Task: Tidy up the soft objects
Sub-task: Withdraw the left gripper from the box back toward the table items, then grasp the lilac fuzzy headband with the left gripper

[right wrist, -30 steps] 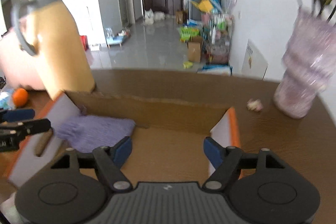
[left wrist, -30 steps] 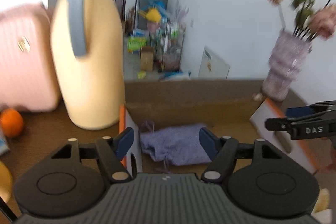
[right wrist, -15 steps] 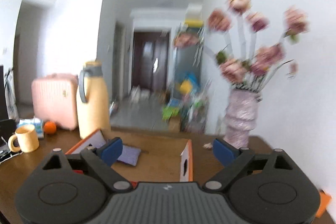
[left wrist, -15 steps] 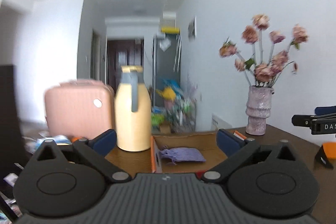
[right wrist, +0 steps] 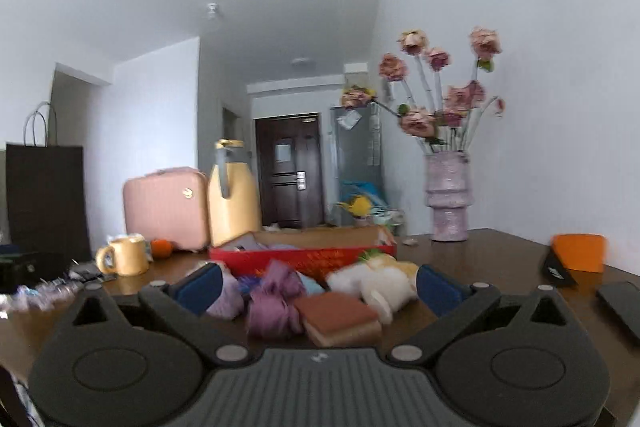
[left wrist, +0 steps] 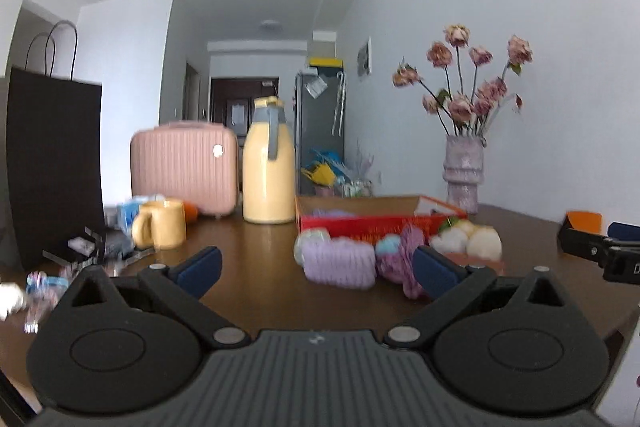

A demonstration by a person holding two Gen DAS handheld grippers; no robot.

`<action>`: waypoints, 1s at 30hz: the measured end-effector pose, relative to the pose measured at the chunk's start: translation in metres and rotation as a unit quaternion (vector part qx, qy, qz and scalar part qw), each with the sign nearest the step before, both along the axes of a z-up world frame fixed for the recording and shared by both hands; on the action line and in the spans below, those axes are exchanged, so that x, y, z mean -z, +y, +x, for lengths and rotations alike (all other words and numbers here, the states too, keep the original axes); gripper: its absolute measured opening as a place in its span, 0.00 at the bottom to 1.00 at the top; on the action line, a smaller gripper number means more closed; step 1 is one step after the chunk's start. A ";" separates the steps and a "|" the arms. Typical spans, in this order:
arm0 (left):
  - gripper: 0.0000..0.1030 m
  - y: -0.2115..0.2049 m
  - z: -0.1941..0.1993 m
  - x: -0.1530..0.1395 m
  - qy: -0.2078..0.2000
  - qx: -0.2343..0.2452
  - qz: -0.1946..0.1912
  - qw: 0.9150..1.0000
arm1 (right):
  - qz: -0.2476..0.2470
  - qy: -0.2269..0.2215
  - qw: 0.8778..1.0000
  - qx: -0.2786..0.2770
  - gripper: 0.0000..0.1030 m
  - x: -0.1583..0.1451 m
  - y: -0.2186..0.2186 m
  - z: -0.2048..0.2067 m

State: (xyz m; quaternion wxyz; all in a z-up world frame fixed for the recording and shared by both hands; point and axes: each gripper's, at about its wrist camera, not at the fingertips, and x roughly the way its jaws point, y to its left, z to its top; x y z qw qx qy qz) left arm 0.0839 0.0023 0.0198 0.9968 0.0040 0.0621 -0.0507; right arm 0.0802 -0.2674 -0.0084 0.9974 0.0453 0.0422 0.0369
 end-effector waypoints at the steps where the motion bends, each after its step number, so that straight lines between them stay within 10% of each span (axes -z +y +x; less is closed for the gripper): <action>1: 1.00 0.000 -0.004 0.004 0.007 -0.003 0.001 1.000 | 0.000 0.001 1.000 0.009 1.00 0.006 0.002 -0.007; 14: 1.00 0.011 0.030 0.013 0.048 -0.021 -0.018 0.998 | 0.018 0.041 0.996 -0.074 0.99 0.018 0.012 0.013; 21: 0.99 0.050 0.131 0.000 0.126 0.014 -0.080 0.989 | 0.038 0.134 0.985 -0.104 0.61 -0.007 0.045 0.103; 30: 0.49 0.058 0.297 0.004 0.234 0.094 -0.119 0.961 | 0.046 0.216 0.967 -0.128 0.42 -0.009 0.104 0.249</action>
